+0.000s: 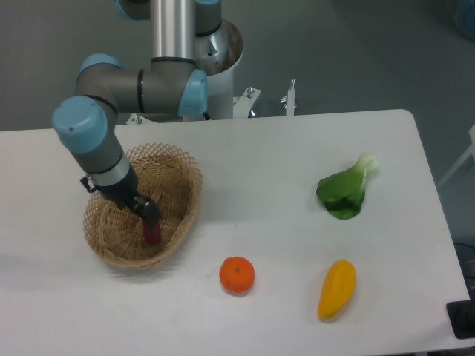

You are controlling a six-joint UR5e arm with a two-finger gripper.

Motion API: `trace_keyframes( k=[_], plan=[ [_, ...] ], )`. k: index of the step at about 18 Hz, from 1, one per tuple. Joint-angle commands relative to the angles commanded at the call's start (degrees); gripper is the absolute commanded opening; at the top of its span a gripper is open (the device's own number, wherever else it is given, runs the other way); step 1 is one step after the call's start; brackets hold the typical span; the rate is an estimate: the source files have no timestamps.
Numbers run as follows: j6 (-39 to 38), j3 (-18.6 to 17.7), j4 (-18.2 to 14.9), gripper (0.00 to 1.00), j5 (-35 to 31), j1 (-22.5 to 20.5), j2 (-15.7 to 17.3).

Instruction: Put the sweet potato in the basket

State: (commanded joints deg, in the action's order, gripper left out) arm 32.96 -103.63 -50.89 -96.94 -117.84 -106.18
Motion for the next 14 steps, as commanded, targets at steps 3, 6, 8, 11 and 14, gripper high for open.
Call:
trace_keyframes(
  k=[3, 6, 8, 11, 14],
  plan=[
    [0.27, 3.51, -0.52, 1.00, -1.31, -4.31, 0.97],
    [5.60, 7.29, -6.30, 1.00, -5.96, -9.59, 1.94],
    [13.76, 9.40, -11.06, 1.00, -6.59, -14.50, 2.20],
    [23.53, 9.76, -11.51, 1.00, -6.16, -22.31, 3.34],
    [33.54, 9.42, -11.69, 1.00, -5.62, -29.01, 4.83]
  ],
)
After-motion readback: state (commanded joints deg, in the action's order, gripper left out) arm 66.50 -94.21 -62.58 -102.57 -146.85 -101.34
